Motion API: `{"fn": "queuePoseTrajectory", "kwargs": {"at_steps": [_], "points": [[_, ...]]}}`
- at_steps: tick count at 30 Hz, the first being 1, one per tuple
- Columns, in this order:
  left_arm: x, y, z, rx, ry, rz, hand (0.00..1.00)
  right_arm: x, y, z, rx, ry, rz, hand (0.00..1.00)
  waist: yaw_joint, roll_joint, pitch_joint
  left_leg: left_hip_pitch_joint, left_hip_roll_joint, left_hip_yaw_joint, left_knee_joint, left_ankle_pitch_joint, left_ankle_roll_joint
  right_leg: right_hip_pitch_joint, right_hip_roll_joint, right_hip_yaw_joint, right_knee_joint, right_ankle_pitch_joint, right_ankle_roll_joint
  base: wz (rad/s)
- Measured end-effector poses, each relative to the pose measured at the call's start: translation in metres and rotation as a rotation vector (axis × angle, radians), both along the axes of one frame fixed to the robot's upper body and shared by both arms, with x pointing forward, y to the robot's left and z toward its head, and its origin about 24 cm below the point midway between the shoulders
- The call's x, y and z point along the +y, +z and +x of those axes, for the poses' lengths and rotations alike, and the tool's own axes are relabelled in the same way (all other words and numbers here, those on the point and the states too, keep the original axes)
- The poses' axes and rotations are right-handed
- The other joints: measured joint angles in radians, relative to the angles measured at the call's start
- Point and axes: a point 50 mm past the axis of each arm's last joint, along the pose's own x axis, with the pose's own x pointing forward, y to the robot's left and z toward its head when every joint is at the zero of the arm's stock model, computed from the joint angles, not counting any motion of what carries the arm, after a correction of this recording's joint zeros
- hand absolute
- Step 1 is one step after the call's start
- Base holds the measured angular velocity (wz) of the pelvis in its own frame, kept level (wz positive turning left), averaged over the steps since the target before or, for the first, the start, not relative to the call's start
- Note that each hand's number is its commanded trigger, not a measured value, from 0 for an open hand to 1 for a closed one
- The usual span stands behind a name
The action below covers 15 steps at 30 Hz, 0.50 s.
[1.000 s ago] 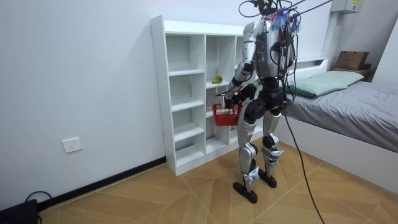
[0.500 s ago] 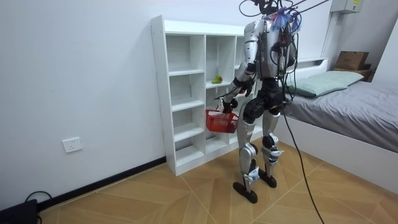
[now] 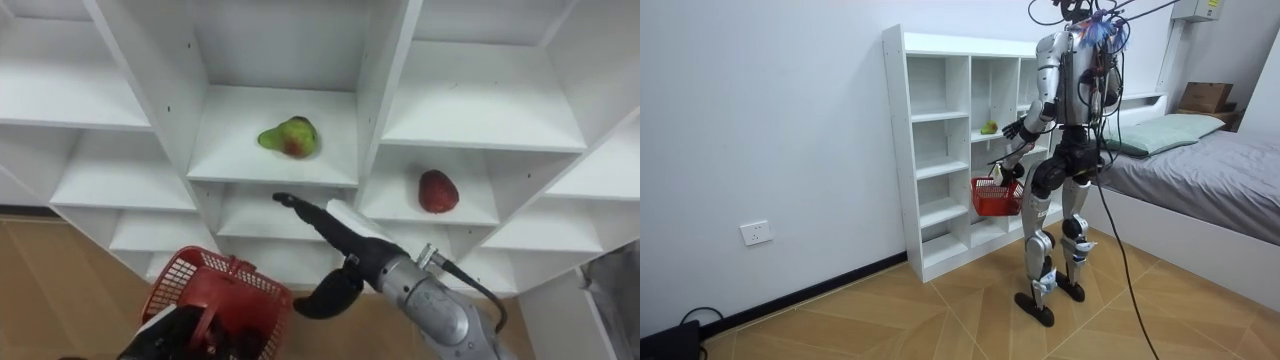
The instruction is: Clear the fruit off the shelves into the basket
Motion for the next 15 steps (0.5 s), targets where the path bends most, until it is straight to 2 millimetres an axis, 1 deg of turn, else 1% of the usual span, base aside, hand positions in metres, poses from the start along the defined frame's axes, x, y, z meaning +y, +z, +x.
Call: {"fn": "queuePoseTrajectory", "kwargs": {"at_steps": [2,6,12,15], "points": [[0.001,0.0,0.0,-0.004,0.015,0.008,1.0,-0.002,0.002,0.001,-0.017,-0.023,0.003,0.0,0.002,-0.004,0.0009,0.0,-0.001,0.0,0.0,0.0,0.0,0.001,0.0,-0.001,0.0,0.0,0.0,0.0],[0.003,0.0,0.001,-0.011,0.046,0.012,1.0,-0.003,0.009,0.003,-0.063,-0.039,0.017,0.0,0.004,-0.01,0.0054,-0.002,-0.001,-0.002,-0.001,0.0,0.0,0.0,-0.001,-0.006,-0.003,0.0,0.0,0.0],[0.001,0.0,0.003,-0.021,0.062,0.007,1.0,-0.002,0.016,0.008,-0.135,-0.085,0.044,0.0,0.017,-0.012,0.005,0.001,-0.001,-0.001,-0.007,0.0,0.0,0.0,-0.002,-0.007,-0.003,0.0,0.0,0.0],[0.002,0.0,0.004,-0.024,0.083,0.002,1.0,-0.003,0.018,0.009,-0.16,-0.108,0.054,0.0,0.026,-0.019,0.0043,0.006,-0.001,-0.002,-0.013,0.001,-0.001,0.003,-0.002,-0.01,-0.002,0.0,0.0,0.0]]}}
